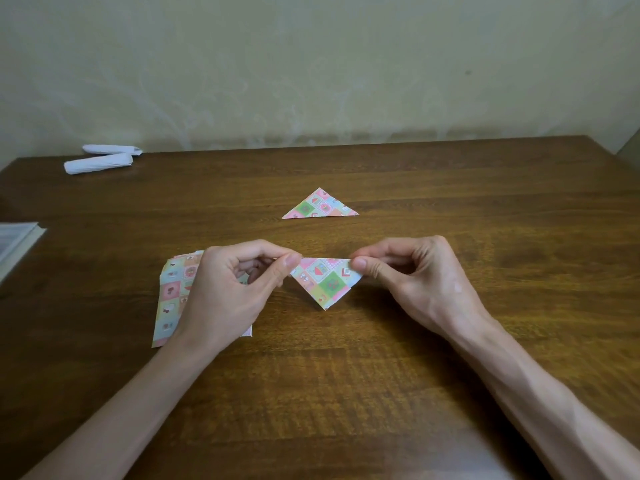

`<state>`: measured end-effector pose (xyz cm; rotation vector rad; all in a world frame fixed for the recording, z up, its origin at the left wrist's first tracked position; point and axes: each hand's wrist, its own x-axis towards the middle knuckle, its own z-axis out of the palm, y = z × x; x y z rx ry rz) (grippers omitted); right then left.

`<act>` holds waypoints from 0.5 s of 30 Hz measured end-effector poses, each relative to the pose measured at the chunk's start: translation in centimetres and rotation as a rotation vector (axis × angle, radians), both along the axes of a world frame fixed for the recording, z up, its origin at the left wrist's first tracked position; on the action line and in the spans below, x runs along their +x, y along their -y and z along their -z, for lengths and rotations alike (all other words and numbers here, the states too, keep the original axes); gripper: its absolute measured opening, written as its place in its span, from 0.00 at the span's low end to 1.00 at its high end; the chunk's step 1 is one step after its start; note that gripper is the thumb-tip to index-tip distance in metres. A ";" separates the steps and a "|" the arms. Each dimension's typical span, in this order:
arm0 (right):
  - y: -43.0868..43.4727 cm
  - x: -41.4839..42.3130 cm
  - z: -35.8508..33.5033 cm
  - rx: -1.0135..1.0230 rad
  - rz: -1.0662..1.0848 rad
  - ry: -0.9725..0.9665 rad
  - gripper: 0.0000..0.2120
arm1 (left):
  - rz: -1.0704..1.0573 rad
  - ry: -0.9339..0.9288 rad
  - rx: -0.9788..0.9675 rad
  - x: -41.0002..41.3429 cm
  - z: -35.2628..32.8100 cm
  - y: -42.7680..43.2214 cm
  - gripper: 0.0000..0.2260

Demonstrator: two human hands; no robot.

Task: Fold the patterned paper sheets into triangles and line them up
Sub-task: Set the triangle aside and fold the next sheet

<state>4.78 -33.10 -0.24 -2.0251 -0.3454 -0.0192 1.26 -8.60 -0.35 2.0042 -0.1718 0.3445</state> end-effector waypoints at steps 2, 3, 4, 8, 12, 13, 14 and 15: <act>0.0 0.0 0.1 -0.005 0.004 0.003 0.01 | -0.004 -0.012 -0.004 -0.1 0.0 -0.2 0.04; -0.1 0.1 0.1 -0.009 0.012 0.017 0.01 | -0.006 -0.014 -0.004 0.0 0.0 -0.2 0.04; -0.2 0.1 0.1 -0.007 0.018 0.026 0.01 | -0.005 -0.017 -0.002 0.0 -0.1 -0.2 0.04; -0.1 0.1 0.0 0.025 -0.003 -0.013 0.01 | -0.013 -0.033 -0.005 0.1 -0.2 -0.3 0.04; 0.1 0.2 -0.1 -0.012 0.006 0.036 0.02 | -0.003 -0.075 -0.039 0.1 -0.1 -0.4 0.05; 0.0 0.2 -0.1 -0.001 0.008 0.042 0.03 | -0.006 -0.087 -0.045 0.1 0.0 -0.4 0.06; 0.0 0.2 -0.1 0.008 0.005 0.049 0.03 | -0.009 -0.097 -0.043 0.2 -0.1 -0.5 0.06; 0.0 0.2 0.0 0.008 -0.003 0.064 0.03 | -0.011 -0.100 -0.026 0.2 -0.2 -0.5 0.07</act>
